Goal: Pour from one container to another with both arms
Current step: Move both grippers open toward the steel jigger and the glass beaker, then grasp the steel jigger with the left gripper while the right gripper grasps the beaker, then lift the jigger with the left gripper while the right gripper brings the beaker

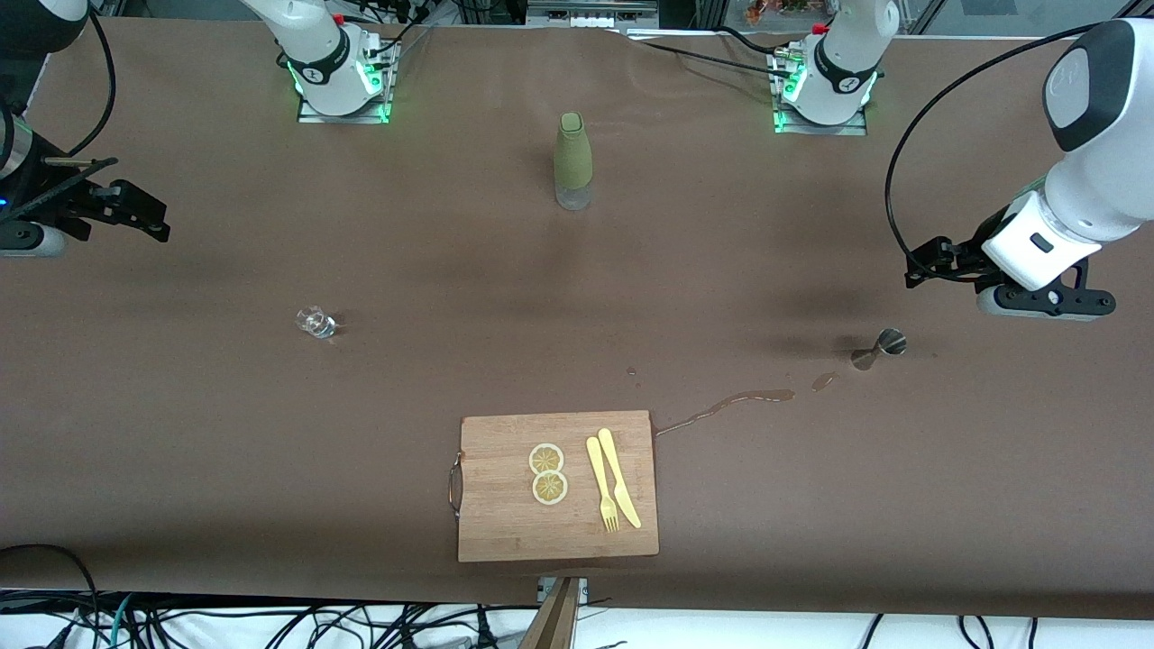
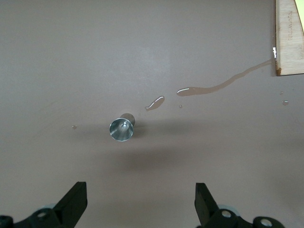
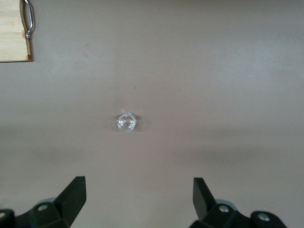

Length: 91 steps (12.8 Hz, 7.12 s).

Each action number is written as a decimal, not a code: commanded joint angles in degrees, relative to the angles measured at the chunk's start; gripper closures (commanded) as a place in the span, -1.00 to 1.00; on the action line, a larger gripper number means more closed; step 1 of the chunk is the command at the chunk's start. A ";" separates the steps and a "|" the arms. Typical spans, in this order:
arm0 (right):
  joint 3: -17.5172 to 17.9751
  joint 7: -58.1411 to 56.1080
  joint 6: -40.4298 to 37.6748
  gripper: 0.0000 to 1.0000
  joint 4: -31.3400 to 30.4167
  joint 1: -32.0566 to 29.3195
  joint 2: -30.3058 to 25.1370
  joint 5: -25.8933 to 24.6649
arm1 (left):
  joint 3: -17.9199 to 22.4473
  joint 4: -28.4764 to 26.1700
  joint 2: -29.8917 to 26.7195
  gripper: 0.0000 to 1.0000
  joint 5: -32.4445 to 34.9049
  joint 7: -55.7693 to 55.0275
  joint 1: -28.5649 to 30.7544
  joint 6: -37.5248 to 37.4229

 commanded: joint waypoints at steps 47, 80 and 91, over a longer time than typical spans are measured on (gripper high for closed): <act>-0.92 -112.46 -3.49 -1.00 0.16 -20.95 31.12 41.24 | 3.46 7.98 46.52 -1.00 -53.44 150.14 22.44 -5.68; -1.19 -138.73 -1.56 0.77 0.25 -13.42 48.91 58.75 | -3.40 8.07 50.48 1.00 -65.82 134.85 16.65 -10.52; -2.77 -104.02 9.14 0.77 7.36 8.46 41.87 57.78 | -6.74 8.50 52.93 1.00 -72.07 132.21 -0.57 -0.67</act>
